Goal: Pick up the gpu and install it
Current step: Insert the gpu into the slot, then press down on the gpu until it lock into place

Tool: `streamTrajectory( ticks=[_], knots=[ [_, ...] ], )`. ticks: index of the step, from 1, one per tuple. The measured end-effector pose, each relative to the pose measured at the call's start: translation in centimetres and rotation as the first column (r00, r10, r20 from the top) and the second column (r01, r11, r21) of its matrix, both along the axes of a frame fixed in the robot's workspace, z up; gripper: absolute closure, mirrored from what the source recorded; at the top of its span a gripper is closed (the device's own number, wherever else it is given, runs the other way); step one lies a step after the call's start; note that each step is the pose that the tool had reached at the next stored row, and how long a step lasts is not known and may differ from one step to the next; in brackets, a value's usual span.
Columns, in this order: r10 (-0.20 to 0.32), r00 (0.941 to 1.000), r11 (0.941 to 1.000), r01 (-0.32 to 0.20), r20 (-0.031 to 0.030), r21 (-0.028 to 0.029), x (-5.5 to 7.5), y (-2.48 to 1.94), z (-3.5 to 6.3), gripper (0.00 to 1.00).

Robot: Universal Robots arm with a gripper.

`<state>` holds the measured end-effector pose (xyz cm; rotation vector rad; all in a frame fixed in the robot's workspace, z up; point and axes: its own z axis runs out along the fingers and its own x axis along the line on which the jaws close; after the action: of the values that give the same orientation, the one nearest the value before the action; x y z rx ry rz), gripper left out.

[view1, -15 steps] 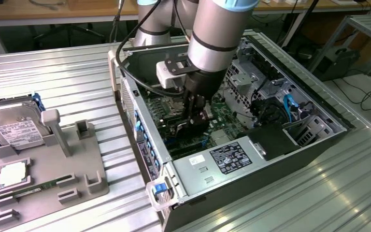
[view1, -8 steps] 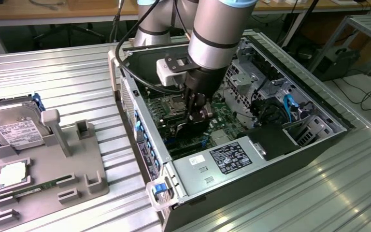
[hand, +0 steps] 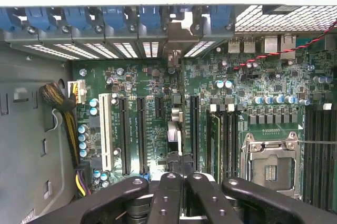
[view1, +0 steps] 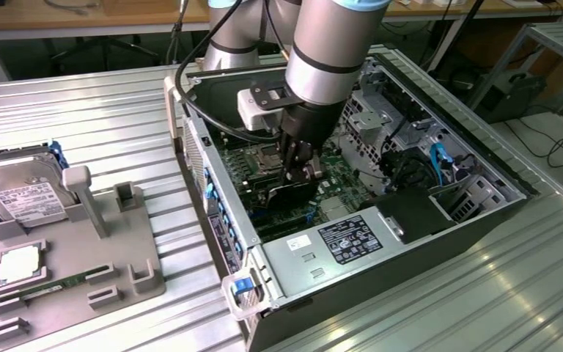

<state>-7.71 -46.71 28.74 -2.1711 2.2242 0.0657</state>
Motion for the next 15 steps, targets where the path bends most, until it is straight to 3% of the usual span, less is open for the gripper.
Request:
streamTrajectory(
  ticks=[6,15],
  knots=[
    [0.0,1.0,1.0,0.0,0.0,-0.0001,-0.1,0.0,-0.02,0.89],
    [0.0,1.0,1.0,0.0,0.0,0.0,-2.1,0.0,-0.19,0.89]
  ],
)
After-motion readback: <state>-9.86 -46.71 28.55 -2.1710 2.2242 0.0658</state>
